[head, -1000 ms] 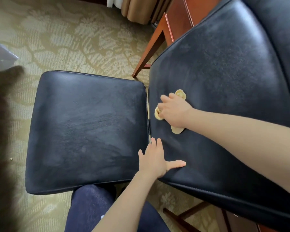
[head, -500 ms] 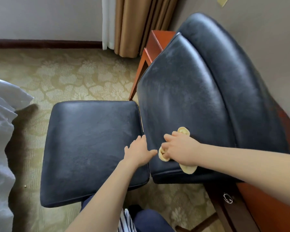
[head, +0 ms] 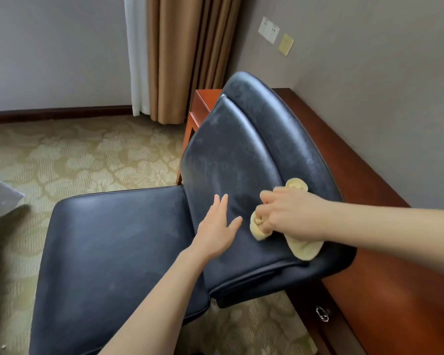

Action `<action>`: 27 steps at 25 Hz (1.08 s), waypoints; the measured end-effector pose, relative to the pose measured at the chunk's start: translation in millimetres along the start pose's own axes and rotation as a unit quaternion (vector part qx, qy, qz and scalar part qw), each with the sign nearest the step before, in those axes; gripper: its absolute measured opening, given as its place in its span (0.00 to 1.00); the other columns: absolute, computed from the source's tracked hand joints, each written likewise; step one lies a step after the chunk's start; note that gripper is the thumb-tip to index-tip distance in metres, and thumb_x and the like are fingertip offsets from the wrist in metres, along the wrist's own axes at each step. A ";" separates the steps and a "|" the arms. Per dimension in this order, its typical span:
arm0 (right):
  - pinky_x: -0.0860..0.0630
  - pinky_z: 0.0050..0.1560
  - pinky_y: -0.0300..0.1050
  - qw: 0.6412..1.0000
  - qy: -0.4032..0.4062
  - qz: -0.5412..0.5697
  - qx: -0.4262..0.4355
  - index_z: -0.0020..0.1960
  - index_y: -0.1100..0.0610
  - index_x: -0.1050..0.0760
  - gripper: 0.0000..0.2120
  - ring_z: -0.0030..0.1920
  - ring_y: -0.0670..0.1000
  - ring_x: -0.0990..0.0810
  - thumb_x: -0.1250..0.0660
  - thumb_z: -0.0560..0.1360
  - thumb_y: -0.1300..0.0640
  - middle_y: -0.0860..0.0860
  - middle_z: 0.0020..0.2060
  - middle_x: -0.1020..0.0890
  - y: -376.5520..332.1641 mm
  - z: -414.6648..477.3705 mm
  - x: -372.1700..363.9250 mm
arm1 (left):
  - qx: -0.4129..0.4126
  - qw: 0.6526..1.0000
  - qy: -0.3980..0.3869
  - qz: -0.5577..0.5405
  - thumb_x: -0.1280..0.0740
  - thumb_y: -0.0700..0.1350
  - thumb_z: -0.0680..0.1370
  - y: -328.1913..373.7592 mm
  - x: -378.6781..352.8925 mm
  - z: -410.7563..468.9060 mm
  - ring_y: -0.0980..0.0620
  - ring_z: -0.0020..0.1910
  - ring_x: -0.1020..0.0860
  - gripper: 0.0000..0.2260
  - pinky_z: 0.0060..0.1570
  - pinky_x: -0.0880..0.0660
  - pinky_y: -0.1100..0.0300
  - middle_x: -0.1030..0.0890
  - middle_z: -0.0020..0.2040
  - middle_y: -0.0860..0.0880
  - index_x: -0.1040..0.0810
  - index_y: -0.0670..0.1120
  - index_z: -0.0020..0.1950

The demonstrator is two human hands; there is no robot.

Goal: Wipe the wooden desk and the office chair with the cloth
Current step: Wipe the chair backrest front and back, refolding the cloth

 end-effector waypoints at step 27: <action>0.39 0.48 0.50 0.903 0.134 -0.017 -0.408 0.59 0.60 0.24 0.13 0.59 0.60 0.34 0.44 0.79 0.64 0.58 0.55 0.28 195.4 236.9 28.6 | 0.041 0.992 -0.119 -0.006 0.29 0.64 0.67 -72.2 26.9 97.2 0.53 0.76 0.61 0.56 0.74 0.56 0.45 0.65 0.77 0.52 0.68 0.52 0.75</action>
Point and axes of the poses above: each hand's wrist, its own z-axis towards the middle knuckle, its own x-axis out of the back of the hand, y = z × x, the point moved 1 cm from there along z, towards the middle knuckle
